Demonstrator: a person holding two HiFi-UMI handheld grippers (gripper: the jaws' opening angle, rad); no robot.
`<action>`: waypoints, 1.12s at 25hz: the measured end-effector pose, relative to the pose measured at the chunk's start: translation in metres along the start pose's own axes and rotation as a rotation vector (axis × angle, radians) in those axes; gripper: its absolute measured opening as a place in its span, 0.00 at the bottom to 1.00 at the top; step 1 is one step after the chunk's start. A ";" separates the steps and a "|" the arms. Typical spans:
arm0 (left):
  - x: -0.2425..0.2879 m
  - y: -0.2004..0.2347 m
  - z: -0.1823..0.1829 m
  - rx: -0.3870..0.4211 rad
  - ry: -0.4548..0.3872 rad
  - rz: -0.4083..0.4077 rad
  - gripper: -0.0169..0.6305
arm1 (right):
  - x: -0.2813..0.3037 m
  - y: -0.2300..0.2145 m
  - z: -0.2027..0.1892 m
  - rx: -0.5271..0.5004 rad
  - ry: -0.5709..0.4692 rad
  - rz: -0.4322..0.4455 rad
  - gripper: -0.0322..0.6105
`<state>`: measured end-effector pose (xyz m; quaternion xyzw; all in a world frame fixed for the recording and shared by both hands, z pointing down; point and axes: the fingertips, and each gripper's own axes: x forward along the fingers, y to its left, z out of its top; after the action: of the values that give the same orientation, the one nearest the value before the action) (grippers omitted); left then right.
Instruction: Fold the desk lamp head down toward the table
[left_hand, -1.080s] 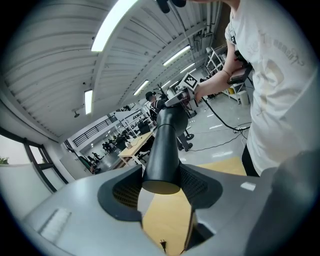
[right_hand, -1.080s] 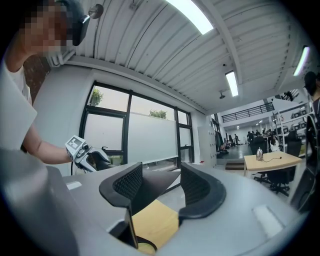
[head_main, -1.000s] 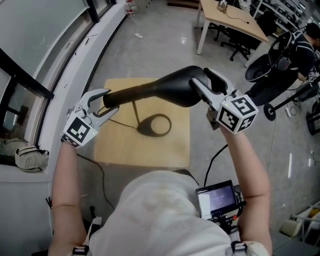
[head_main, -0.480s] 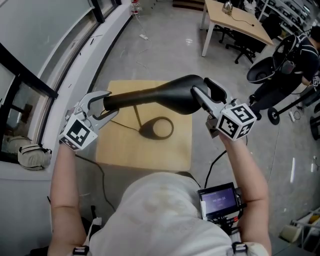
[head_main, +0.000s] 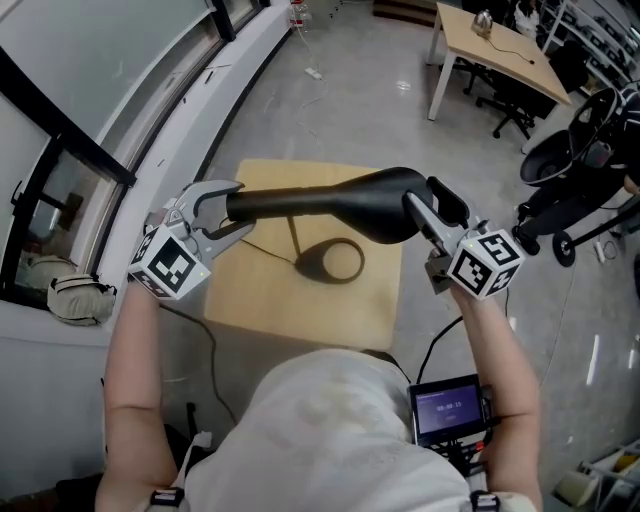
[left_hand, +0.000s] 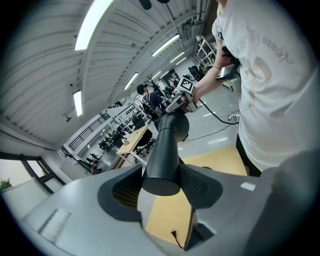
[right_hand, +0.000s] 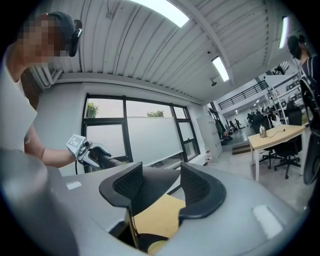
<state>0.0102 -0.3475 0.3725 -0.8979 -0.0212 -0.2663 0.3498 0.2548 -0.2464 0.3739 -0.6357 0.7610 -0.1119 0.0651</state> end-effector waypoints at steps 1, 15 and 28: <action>0.000 0.000 0.001 0.005 0.002 -0.002 0.39 | 0.001 -0.001 -0.002 0.008 0.000 0.001 0.44; -0.002 0.007 0.008 0.065 0.038 -0.022 0.39 | 0.006 -0.008 -0.027 0.118 -0.008 0.037 0.44; -0.004 0.010 0.017 0.113 0.077 -0.031 0.40 | 0.009 -0.013 -0.049 0.218 -0.030 0.060 0.44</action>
<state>0.0170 -0.3439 0.3544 -0.8654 -0.0363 -0.3045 0.3962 0.2536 -0.2535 0.4245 -0.6036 0.7618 -0.1825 0.1487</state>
